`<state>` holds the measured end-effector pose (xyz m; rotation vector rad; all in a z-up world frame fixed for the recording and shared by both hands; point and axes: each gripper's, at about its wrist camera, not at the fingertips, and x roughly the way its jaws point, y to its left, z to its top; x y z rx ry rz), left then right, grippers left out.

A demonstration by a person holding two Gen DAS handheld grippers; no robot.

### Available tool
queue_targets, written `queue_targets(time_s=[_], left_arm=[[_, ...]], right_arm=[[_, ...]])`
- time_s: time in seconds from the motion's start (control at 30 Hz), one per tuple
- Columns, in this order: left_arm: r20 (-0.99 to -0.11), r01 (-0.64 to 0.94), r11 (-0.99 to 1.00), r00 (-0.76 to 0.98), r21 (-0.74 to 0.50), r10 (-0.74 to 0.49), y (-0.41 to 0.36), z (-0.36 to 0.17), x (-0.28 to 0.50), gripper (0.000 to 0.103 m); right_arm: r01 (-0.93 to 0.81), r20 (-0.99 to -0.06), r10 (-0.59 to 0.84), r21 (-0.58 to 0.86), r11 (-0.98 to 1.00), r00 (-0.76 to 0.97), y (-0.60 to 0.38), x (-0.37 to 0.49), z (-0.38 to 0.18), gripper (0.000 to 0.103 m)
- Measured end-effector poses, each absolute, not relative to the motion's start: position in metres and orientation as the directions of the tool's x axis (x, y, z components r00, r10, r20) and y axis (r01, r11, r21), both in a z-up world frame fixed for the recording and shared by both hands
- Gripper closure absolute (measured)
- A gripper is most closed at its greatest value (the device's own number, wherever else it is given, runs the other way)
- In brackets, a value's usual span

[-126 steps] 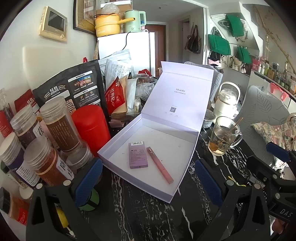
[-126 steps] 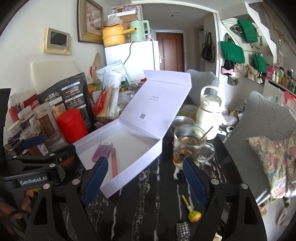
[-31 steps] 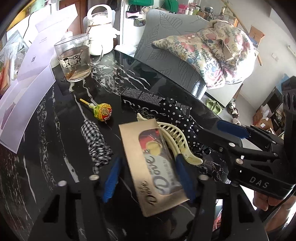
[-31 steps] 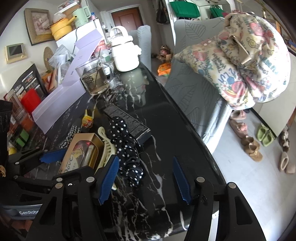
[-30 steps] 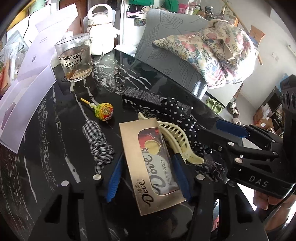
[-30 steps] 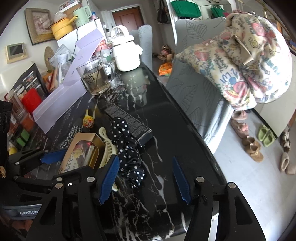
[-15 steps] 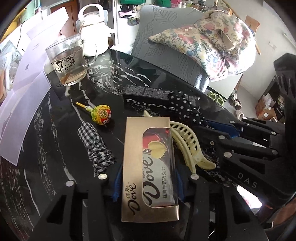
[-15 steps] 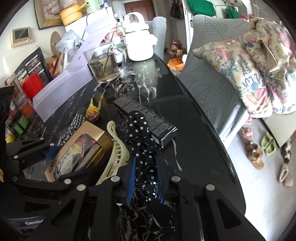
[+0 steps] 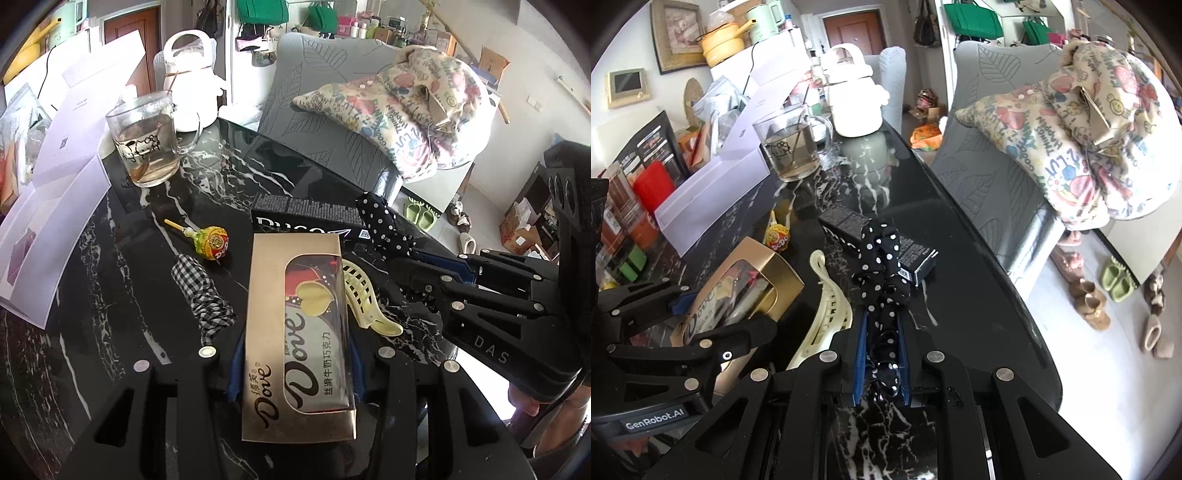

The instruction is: Organize rigid objects

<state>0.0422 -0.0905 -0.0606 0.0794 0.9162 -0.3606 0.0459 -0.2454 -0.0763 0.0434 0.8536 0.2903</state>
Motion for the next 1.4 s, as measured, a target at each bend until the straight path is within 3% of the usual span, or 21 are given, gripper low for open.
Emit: queue_targets(time_s=[0.67,1.4], left_arm=[[-0.741,0.254,0.963,0.630,-0.086,-0.232,-0.040,-0.033,0.008,0.059],[-0.719,0.030,0.996,0.691,-0.080,-0.078,0.055,-0.019,-0.029,0.059]], right_arm=[[-0.333,-0.699,0.325,0.130,0.934,0.637,-0.195,0.019,-0.052,0.088],[-0.556,-0.683,0.484,0.136,0.820,0.547,-0.093,0.005,-0.042,0.088]])
